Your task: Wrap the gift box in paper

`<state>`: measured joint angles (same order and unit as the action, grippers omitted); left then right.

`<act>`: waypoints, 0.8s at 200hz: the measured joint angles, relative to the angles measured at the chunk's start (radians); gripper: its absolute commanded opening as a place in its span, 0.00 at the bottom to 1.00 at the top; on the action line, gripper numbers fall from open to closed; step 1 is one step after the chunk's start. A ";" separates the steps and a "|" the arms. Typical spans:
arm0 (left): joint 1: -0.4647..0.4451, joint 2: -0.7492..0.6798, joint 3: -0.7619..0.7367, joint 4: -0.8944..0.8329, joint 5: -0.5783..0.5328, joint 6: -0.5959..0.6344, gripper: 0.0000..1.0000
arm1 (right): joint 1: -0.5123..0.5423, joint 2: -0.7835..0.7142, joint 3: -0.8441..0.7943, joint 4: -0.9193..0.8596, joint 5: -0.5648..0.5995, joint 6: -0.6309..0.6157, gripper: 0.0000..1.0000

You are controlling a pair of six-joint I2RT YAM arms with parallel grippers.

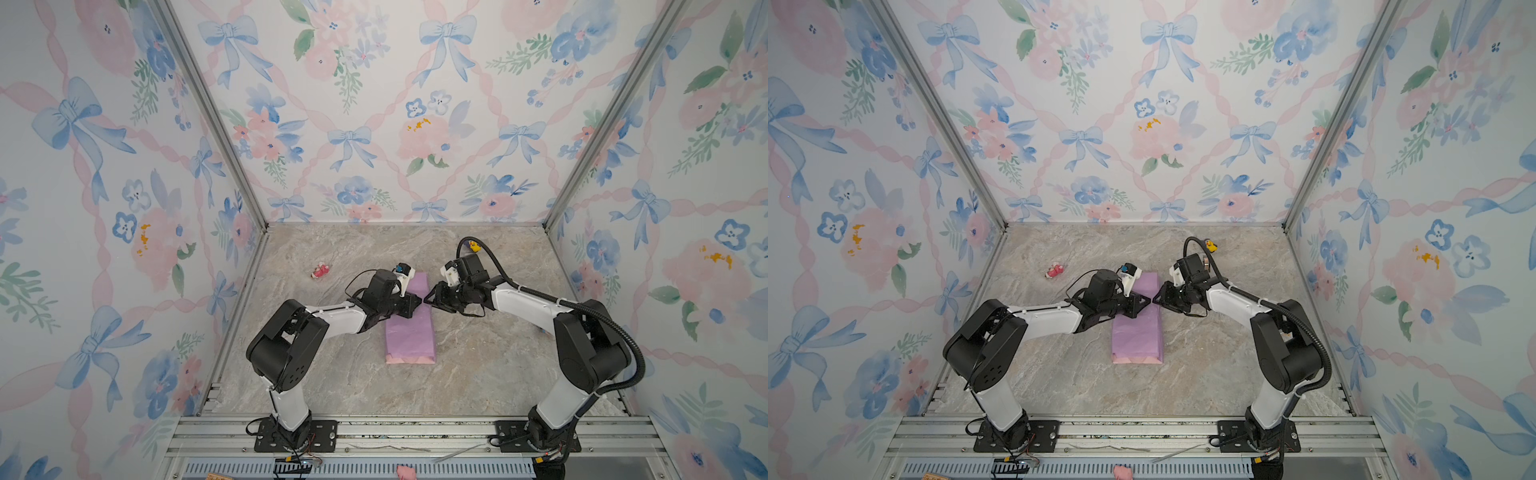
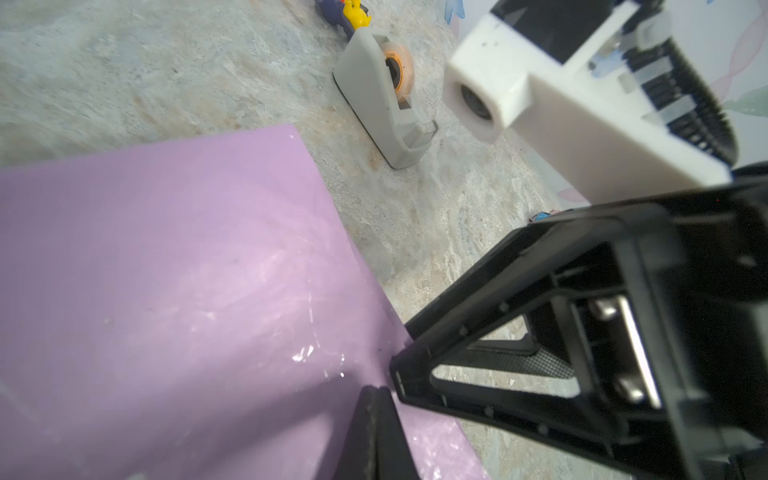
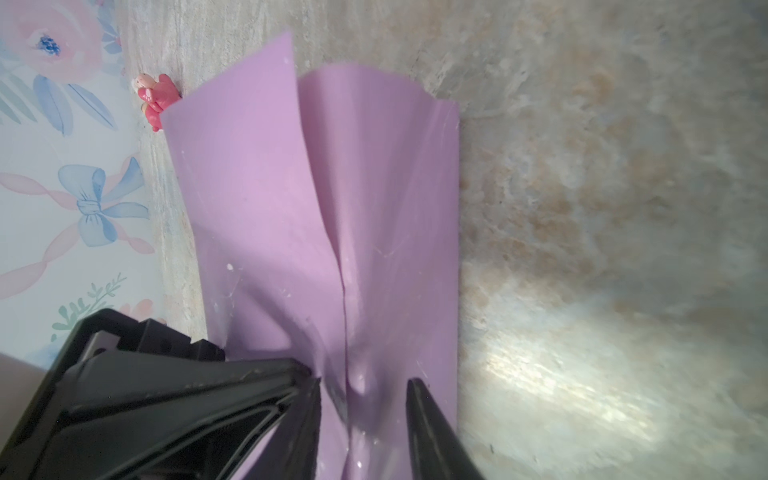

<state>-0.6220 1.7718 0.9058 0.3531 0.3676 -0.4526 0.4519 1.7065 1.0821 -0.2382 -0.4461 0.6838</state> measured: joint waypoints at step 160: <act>0.000 0.000 0.000 0.000 0.000 0.000 0.04 | -0.007 -0.013 -0.024 -0.012 0.005 -0.014 0.05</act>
<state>-0.6220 1.7718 0.9058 0.3531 0.3676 -0.4522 0.4446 1.6932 1.0580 -0.2501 -0.4416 0.6697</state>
